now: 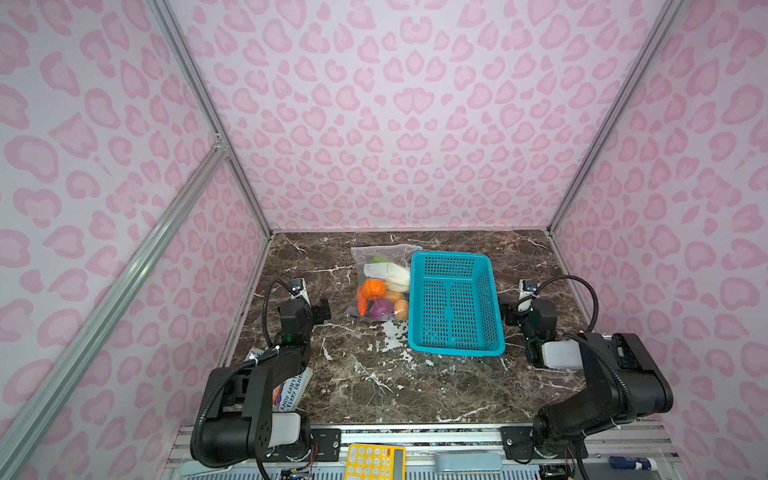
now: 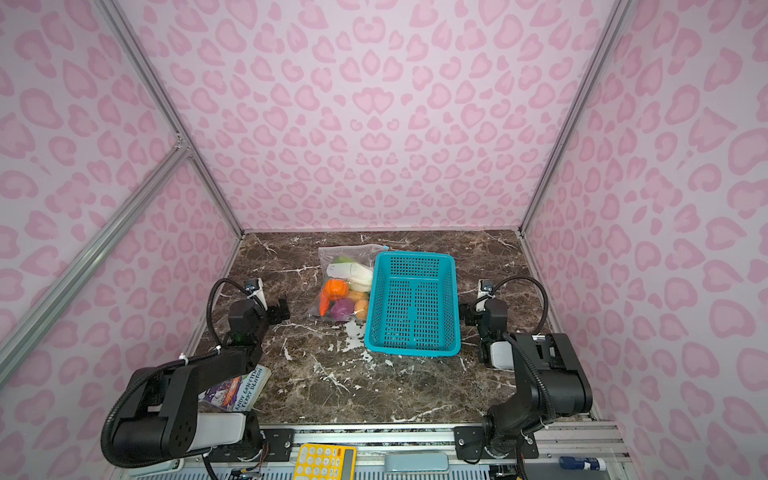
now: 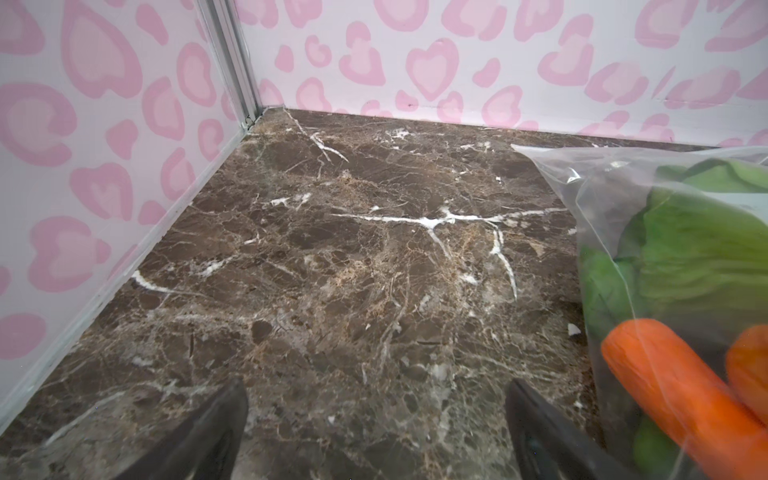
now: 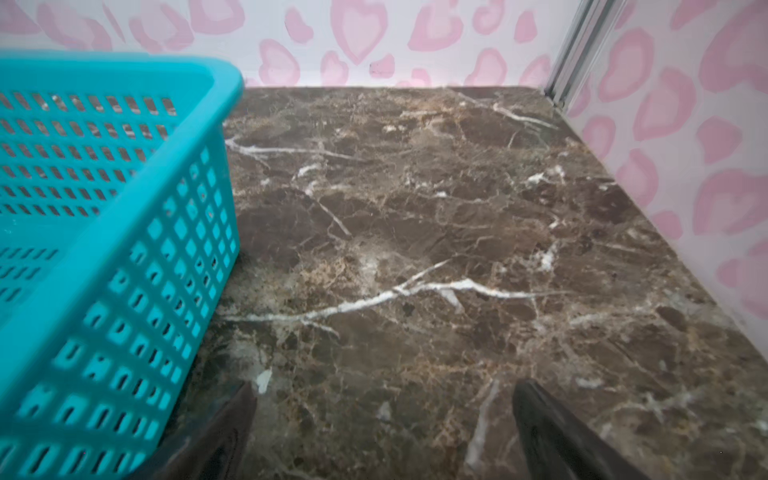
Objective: Place the food in the zip-top bag and seal the zipper
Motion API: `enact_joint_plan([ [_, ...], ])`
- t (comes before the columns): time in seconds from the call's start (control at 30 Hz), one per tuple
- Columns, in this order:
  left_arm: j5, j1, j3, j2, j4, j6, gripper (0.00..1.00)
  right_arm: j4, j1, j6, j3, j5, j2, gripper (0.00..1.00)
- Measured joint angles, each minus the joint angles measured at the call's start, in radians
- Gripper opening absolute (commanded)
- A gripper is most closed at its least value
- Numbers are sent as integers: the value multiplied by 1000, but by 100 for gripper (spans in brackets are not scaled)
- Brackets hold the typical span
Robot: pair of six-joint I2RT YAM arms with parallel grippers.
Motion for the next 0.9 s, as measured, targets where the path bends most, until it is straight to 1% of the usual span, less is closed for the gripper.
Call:
enact_joint_plan([
  [0.1,-25,-9,-34,62,98,5,98,50,0,0,-1,13,2,99],
  [0.13,-33,-13,-46,64,109,7,96,50,0,0,-1,14,2,99],
  [0.27,-44,-19,-48,74,171,11,97,51,0,0,6,25,-2,99],
  [0.9,-39,-8,-34,76,195,13,97,48,0,0,6,39,-3,99],
])
